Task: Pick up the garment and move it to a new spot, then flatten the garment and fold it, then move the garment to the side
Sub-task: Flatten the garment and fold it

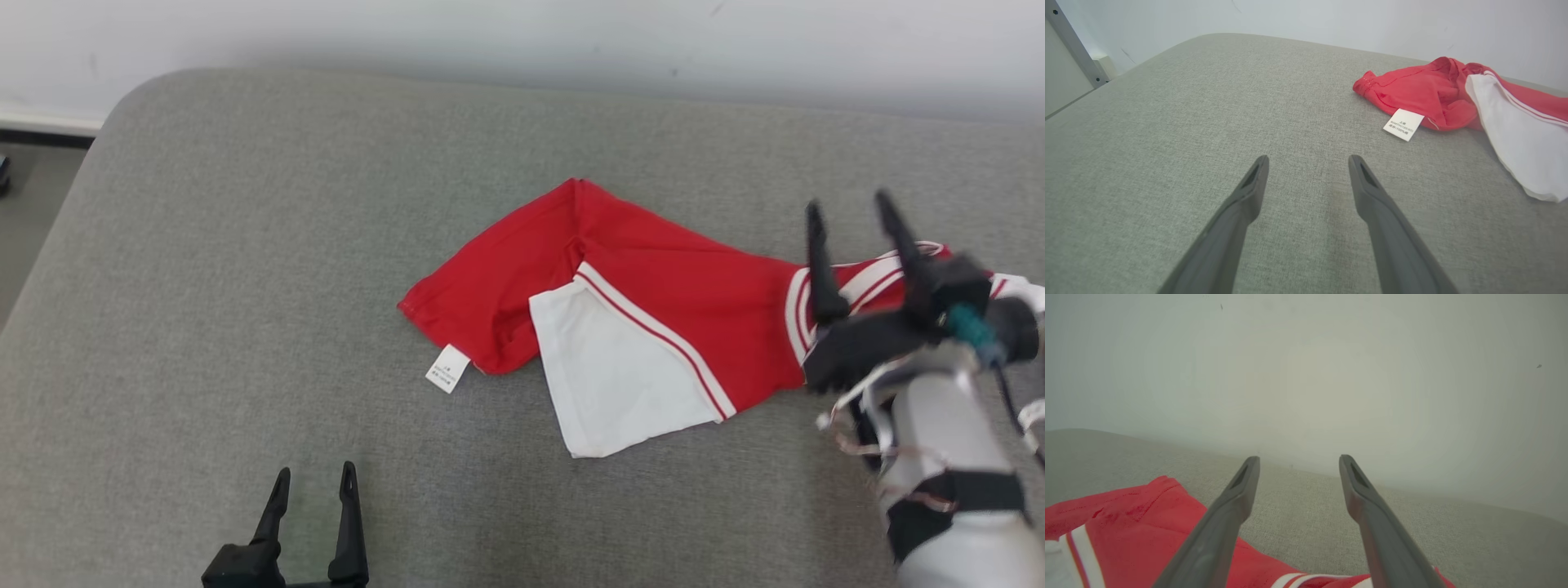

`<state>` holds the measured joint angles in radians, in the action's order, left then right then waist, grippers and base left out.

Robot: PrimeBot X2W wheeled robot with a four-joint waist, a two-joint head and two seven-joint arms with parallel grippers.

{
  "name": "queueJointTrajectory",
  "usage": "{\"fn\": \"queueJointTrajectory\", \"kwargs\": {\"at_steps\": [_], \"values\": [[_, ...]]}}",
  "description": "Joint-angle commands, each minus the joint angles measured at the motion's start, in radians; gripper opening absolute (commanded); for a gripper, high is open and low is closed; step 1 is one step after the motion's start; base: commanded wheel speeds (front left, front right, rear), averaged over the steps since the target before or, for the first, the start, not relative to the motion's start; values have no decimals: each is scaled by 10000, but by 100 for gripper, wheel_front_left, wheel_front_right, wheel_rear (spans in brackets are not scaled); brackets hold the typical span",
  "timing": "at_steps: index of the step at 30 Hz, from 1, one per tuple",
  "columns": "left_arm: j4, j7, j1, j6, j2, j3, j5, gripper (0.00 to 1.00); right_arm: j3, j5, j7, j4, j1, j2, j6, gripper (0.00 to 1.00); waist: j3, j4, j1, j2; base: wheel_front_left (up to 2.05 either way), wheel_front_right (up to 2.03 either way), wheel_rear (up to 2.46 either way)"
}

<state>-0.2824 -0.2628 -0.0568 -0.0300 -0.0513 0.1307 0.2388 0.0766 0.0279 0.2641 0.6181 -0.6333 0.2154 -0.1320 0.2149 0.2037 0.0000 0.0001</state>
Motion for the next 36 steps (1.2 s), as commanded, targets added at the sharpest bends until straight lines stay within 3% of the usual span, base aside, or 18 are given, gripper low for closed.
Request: {"fn": "queueJointTrajectory", "kwargs": {"at_steps": [1, 8, 15, 29, 30, 32, 34, 35, 36], "values": [[-63, -28, 164, 13, 4, -46, -43, 100, -390, -378, -3, -266, 692, -148, 24, 100, -349, -358, 0, -1, 0, 0, 0], [-153, -28, 293, 79, 8, -77, -84, 100, -1275, -1113, -2, -789, 2473, -711, 24, 100, -701, -597, 0, -1, 0, 0, 0], [-209, -28, 457, 126, 9, -90, -19, 100, -1723, -1296, -3, -399, 3590, -1142, 24, 100, -886, -514, 0, -1, 0, 0, 0], [-255, -28, 333, 110, 11, 96, 110, 100, -1314, -1683, -11, 832, 3381, -1587, 24, 100, -458, 40, 0, -1, 0, 0, 0], [-249, -28, 325, 106, 9, 98, 107, 100, -1314, -1638, -16, 862, 3343, -1594, 24, 93, -440, 61, 0, -1, 0, 0, 0], [-225, -28, 317, 105, 9, 81, 104, 100, -1320, -1558, -16, 868, 3301, -1614, 24, 69, -400, 78, 0, -1, 0, 0, 0], [-216, -28, 315, 80, 9, 71, 115, 100, -1333, -1489, -17, 907, 3264, -1632, 24, 11, -367, 70, 0, -1, 0, 0, 0], [-219, -28, 322, 61, 9, 62, 125, 100, -1323, -1493, -19, 914, 3263, -1633, 24, 0, -366, 50, 0, -1, 0, 0, 0], [-232, -28, 348, 59, 9, 54, 127, 100, -1290, -1481, -17, 908, 3288, -1633, 24, 0, -389, 10, 0, -1, 0, 0, 0]]}}
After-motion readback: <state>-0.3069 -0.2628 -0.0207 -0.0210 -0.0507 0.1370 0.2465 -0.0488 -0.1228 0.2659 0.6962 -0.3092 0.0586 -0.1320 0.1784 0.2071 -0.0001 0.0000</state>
